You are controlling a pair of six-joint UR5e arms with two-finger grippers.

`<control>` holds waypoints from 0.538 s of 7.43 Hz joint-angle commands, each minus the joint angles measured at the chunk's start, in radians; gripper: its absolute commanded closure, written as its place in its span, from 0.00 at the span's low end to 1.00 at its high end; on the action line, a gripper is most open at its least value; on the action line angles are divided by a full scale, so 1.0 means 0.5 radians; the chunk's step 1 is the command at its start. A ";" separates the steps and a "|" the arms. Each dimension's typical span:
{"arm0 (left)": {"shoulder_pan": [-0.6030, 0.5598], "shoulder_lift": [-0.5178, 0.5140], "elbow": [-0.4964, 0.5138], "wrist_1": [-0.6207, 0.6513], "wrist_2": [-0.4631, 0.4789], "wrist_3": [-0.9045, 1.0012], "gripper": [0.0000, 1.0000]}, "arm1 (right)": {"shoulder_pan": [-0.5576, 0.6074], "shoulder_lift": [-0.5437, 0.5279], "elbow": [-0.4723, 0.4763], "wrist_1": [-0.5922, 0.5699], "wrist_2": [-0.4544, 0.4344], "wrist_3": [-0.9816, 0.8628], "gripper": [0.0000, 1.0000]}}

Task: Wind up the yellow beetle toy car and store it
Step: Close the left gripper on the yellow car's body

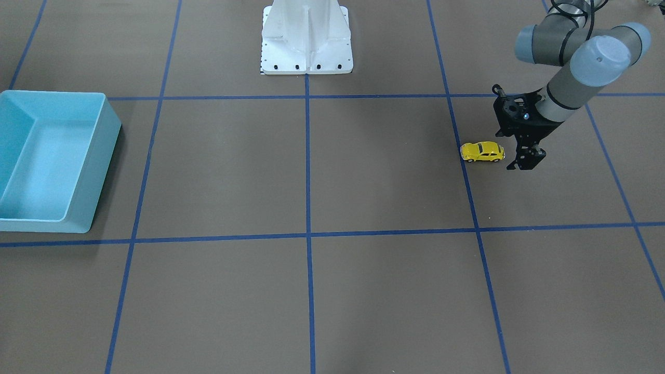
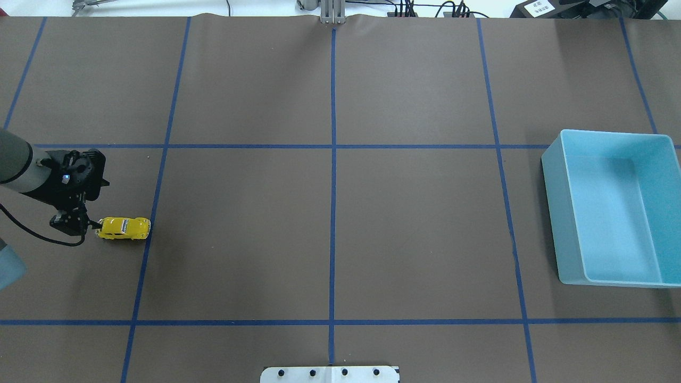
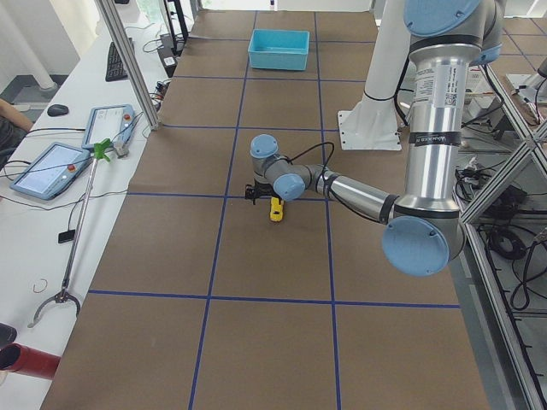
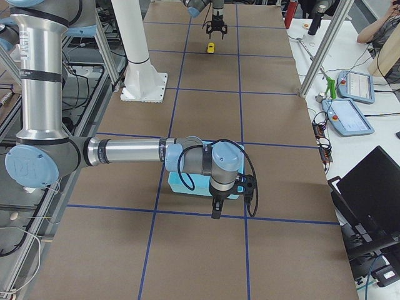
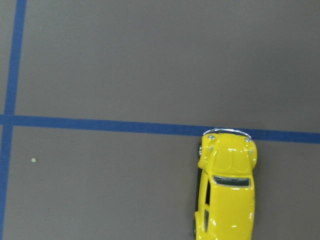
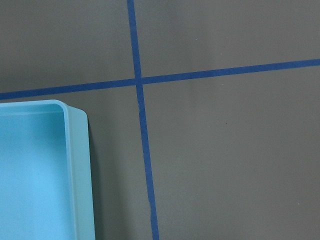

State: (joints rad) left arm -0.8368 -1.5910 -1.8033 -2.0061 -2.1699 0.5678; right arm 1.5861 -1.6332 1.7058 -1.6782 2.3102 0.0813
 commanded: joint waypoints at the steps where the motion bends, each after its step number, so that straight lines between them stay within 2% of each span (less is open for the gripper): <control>1: 0.087 0.034 -0.011 -0.031 -0.005 -0.007 0.00 | 0.000 -0.001 0.000 0.000 0.000 0.000 0.00; 4: 0.145 0.099 -0.023 -0.077 0.026 -0.058 0.00 | 0.000 -0.001 0.000 0.000 0.000 0.000 0.00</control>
State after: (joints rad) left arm -0.7782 -1.5475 -1.8163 -2.0400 -2.1644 0.5556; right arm 1.5861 -1.6336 1.7058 -1.6782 2.3102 0.0813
